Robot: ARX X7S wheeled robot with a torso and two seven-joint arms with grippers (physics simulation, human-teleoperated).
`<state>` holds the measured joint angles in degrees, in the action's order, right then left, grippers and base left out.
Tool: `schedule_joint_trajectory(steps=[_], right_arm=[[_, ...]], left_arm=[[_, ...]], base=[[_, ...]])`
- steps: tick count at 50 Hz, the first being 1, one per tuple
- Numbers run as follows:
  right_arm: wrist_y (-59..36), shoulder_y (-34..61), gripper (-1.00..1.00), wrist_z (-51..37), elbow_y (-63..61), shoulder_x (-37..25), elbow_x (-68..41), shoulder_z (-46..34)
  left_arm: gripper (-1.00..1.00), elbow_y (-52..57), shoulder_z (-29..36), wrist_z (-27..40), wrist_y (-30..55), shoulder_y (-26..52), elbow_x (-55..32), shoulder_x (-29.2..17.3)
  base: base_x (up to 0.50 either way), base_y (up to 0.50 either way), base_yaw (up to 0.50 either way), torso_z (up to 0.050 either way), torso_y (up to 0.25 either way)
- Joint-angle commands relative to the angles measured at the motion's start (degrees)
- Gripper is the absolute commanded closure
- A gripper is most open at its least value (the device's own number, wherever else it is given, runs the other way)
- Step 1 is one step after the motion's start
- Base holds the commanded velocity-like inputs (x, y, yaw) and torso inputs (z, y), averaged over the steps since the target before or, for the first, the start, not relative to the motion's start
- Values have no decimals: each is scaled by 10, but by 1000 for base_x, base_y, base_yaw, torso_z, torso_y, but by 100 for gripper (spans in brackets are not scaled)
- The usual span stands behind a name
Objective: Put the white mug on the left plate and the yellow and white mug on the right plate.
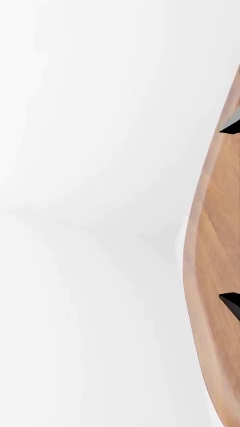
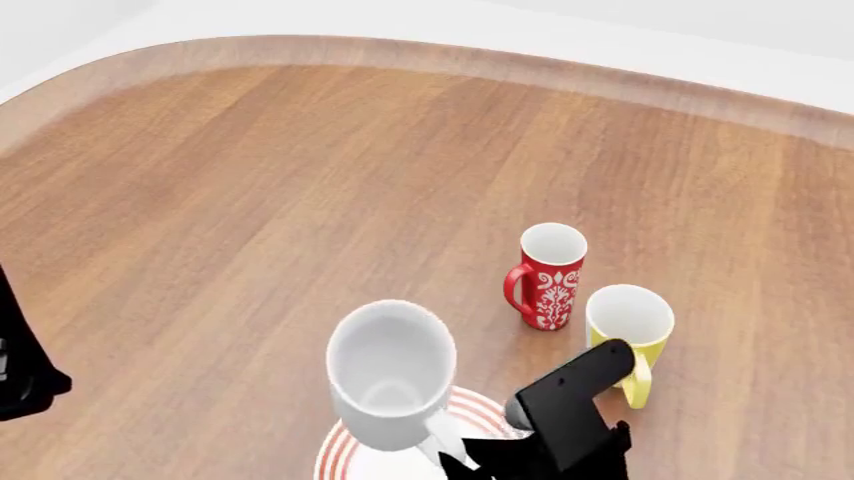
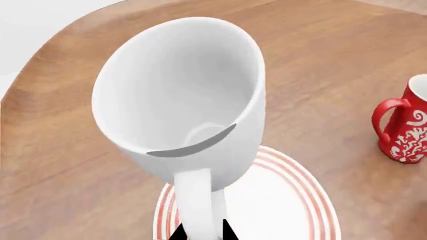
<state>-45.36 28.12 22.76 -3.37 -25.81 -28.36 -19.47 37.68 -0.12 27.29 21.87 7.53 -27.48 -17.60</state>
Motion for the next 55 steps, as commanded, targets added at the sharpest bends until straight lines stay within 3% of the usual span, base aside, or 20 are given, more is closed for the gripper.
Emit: schedule_joint_trajectory(steps=[1,11,24,55], right_arm=[[-21,59,100,-18,100,36,11,-2],[-58,97,100,-14,175,50,-10,17],[-88,128,100,21,223,45,1,-30],[-73,147,100,43,287,51,27,-77]], left_arm=[[-100,5,6,3,1,-2,-1,-1],[-100,12,7,8,5,-3,-6,-3],[-100,22,4,15,10,-3,-15,-5],[-100,29,6,27,12,2,-27,-8]], base=[[0,0,0,0,0],[0,0,0,0,0],[0,0,0,0,0],[0,0,0,0,0]])
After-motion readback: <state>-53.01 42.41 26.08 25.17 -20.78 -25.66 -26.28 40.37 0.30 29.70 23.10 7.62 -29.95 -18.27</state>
